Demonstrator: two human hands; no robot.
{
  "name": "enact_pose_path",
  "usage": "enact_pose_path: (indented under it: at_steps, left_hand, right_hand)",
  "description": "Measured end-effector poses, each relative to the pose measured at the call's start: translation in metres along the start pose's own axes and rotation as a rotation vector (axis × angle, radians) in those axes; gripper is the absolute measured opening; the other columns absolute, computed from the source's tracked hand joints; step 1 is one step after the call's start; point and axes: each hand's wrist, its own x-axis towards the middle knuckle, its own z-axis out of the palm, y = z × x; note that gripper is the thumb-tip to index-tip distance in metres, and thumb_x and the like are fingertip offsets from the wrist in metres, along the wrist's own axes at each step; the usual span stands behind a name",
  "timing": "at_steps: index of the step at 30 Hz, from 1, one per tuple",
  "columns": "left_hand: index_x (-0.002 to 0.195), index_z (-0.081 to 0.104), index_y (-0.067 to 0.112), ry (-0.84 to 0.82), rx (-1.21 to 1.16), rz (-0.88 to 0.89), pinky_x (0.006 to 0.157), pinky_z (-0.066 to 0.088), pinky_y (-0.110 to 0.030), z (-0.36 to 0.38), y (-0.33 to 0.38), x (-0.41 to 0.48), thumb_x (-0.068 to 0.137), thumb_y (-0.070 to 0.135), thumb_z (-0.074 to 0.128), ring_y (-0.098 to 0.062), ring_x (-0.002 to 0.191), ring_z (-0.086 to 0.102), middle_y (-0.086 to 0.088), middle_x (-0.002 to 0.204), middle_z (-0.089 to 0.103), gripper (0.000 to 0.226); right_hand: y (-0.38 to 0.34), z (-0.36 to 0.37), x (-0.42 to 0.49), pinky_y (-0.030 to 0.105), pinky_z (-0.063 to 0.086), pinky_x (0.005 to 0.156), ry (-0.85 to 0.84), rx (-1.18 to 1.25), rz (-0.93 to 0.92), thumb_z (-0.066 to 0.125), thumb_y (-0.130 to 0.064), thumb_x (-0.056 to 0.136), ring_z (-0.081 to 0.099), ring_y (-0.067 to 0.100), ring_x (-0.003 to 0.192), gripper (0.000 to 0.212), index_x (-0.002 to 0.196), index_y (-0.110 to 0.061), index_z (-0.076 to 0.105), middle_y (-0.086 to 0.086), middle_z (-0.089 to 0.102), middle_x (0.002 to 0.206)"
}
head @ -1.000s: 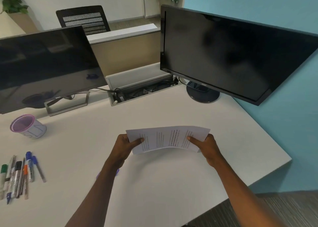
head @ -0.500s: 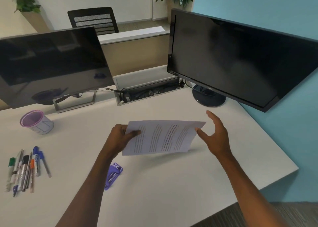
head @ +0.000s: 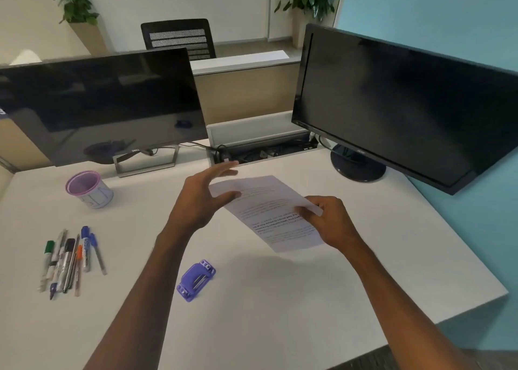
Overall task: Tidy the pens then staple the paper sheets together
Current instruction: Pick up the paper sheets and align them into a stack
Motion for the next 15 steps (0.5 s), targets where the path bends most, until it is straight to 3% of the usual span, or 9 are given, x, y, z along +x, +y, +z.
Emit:
enact_pose_path:
  at_steps: [3,6,10,15]
  left_hand:
    - [0.155,0.045,0.032,0.008,-0.273,-0.166,0.104,0.049,-0.033,-0.004,-0.014,-0.012,0.081,0.033,0.09,-0.012,0.131,0.057,0.013,0.147,0.062,0.086]
    - [0.147,0.054,0.025,-0.202,-0.568,-0.281,0.102,0.06,-0.037,0.007,-0.028,-0.027,0.089,0.027,0.082,-0.017,0.121,0.072,0.007,0.126,0.078,0.065]
    - [0.129,0.073,0.016,-0.255,-0.62,-0.371,0.103,0.057,-0.059,0.029,-0.049,-0.05,0.101,0.016,0.071,-0.03,0.112,0.077,-0.007,0.117,0.081,0.028]
    - [0.127,0.073,0.015,-0.256,-0.618,-0.407,0.09,0.064,-0.047,0.043,-0.068,-0.064,0.106,0.013,0.062,-0.031,0.107,0.078,-0.006,0.117,0.081,0.024]
  right_hand:
    - [0.001,0.006,-0.008,0.023,0.061,0.073,0.02,0.268,0.086,0.076,-0.028,0.092,0.078,0.015,0.09,0.019,0.109,-0.022,0.078,-0.005,0.081,0.101]
    - [0.004,0.022,-0.016,0.03,0.062,0.085,0.069,0.449,0.164,0.078,-0.021,0.09,0.076,0.021,0.102,0.031,0.12,-0.015,0.074,0.001,0.079,0.112]
    - [0.014,0.049,-0.028,0.038,0.063,0.085,0.089,0.562,0.285,0.078,-0.024,0.089,0.076,0.026,0.103,0.031,0.12,-0.017,0.073,0.005,0.078,0.116]
    - [0.031,0.082,-0.045,0.04,0.059,0.09,0.098,0.591,0.387,0.065,-0.023,0.1,0.074,0.021,0.107,0.024,0.123,-0.026,0.071,-0.001,0.077,0.119]
